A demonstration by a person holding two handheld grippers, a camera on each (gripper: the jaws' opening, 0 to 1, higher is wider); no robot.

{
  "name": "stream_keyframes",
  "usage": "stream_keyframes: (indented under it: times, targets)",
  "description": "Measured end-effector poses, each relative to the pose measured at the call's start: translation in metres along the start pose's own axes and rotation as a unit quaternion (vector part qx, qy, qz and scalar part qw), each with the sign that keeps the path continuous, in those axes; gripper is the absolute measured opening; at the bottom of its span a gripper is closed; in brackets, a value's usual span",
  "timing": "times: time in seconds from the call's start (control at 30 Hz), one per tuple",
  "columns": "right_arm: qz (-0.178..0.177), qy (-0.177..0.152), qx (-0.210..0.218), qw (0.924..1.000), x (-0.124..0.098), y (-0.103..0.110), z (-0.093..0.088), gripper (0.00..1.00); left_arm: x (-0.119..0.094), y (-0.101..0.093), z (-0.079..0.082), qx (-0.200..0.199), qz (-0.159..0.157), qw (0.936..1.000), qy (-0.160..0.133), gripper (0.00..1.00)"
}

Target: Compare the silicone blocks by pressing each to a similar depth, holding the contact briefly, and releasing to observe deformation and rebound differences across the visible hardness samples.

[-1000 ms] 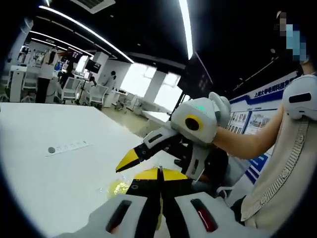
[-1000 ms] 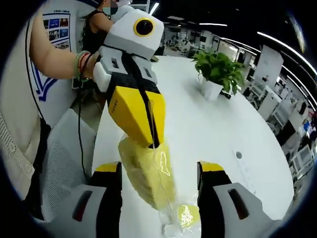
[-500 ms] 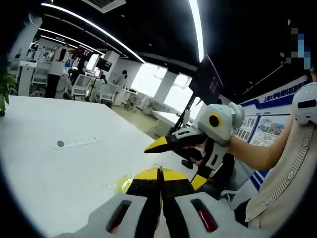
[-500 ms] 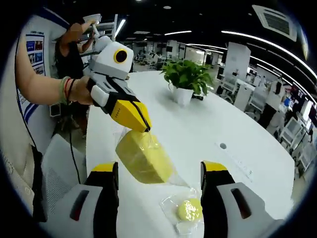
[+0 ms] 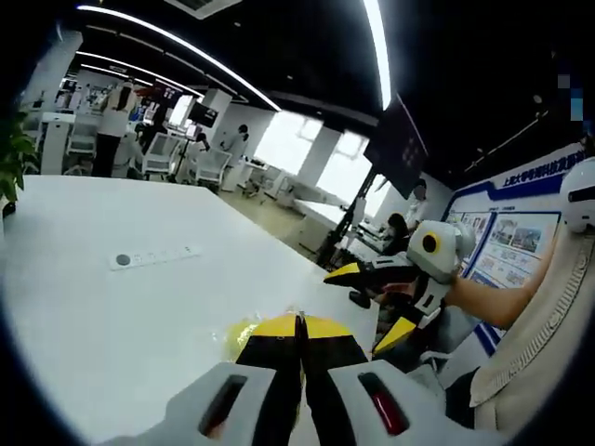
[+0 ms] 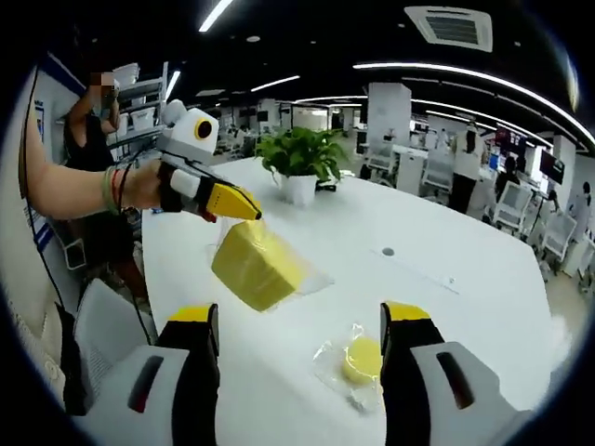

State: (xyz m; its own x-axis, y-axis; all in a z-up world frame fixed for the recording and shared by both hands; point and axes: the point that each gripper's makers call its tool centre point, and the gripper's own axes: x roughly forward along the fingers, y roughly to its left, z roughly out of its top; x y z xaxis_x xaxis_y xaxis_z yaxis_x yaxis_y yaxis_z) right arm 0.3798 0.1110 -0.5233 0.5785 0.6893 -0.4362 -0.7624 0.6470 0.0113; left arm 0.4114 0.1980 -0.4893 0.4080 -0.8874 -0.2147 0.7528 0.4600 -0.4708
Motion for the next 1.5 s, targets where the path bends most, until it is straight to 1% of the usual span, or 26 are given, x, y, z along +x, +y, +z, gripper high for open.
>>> stream_keyframes:
  times: [0.03,0.1,0.2,0.3,0.37,0.43,0.5,0.6,0.67,0.7,0.73,0.77,0.83,0.93,1.0,1.07,1.13,1.27,1.33,1.37,1.47,1.5]
  targets:
    - [-0.008,-0.007,0.013,0.9999,-0.003,0.000,-0.002,0.68,0.000,0.000,-0.001,-0.002,0.001,1.0000,0.001,0.00]
    - [-0.013,-0.009,0.014,0.9998,-0.008,0.002,-0.008,0.68,0.000,0.002,-0.003,-0.002,0.005,1.0000,0.003,0.00]
    - [-0.032,-0.013,0.027,0.9990,-0.016,0.003,-0.017,0.68,0.001,0.003,-0.005,-0.006,0.007,1.0000,0.003,0.00]
    - [-0.045,-0.018,0.032,0.9983,-0.024,0.005,-0.026,0.65,0.002,0.006,-0.007,-0.010,0.012,0.9999,0.004,0.00]
    - [-0.059,-0.020,0.041,0.9972,-0.029,0.004,-0.035,0.61,0.003,0.009,-0.010,-0.013,0.019,0.9997,0.006,0.00]
    - [-0.062,-0.026,0.049,0.9966,-0.032,0.007,-0.039,0.63,0.004,0.012,-0.012,-0.013,0.023,0.9996,0.008,0.00]
    - [-0.071,-0.024,0.059,0.9954,-0.036,0.008,-0.048,0.64,0.005,0.016,-0.015,-0.016,0.030,0.9994,0.010,0.00]
    - [-0.076,-0.034,0.075,0.9937,-0.041,0.011,-0.054,0.65,0.006,0.024,-0.018,-0.022,0.039,0.9990,0.008,0.00]
    - [-0.076,-0.027,0.091,0.9926,-0.043,0.014,-0.063,0.65,0.007,0.028,-0.021,-0.028,0.040,0.9988,0.008,0.00]
    - [-0.078,-0.023,0.093,0.9923,-0.043,0.014,-0.067,0.66,0.008,0.033,-0.023,-0.029,0.046,0.9985,0.008,0.00]
    - [-0.081,-0.018,0.096,0.9919,-0.044,0.016,-0.073,0.66,0.009,0.035,-0.026,-0.033,0.046,0.9983,0.012,0.00]
    - [-0.081,-0.018,0.097,0.9918,-0.045,0.017,-0.074,0.66,0.010,0.037,-0.029,-0.035,0.046,0.9982,0.013,0.00]
    - [-0.085,-0.011,0.110,0.9903,-0.047,0.018,-0.081,0.66,0.014,0.046,-0.036,-0.042,0.051,0.9976,0.021,0.00]
    - [-0.094,0.008,0.112,0.9892,-0.051,0.018,-0.095,0.68,0.019,0.056,-0.044,-0.050,0.054,0.9969,0.027,0.00]
    - [-0.097,0.010,0.124,0.9876,-0.054,0.017,-0.100,0.68,0.022,0.062,-0.049,-0.055,0.055,0.9965,0.031,0.00]
    - [-0.100,0.013,0.130,0.9864,-0.057,0.017,-0.104,0.68,0.026,0.066,-0.054,-0.068,0.050,0.9958,0.036,0.00]
    - [-0.105,0.018,0.133,0.9854,-0.059,0.016,-0.108,0.68,0.029,0.071,-0.056,-0.071,0.052,0.9955,0.036,0.00]
    - [-0.111,0.027,0.142,0.9833,-0.062,0.015,-0.115,0.67,0.038,0.078,-0.063,-0.094,0.042,0.9938,0.042,0.00]
    - [-0.114,0.032,0.147,0.9820,-0.063,0.013,-0.120,0.67,0.043,0.083,-0.065,-0.105,0.038,0.9931,0.037,0.00]
    - [-0.118,0.034,0.146,0.9817,-0.063,0.010,-0.121,0.67,0.046,0.084,-0.067,-0.119,0.030,0.9917,0.039,0.00]
    - [-0.122,0.039,0.150,0.9803,-0.065,0.007,-0.124,0.68,0.053,0.089,-0.072,-0.129,0.025,0.9905,0.043,0.00]
    - [-0.121,0.039,0.152,0.9801,-0.064,0.006,-0.124,0.69,0.056,0.089,-0.066,-0.143,0.013,0.9893,0.025,0.00]
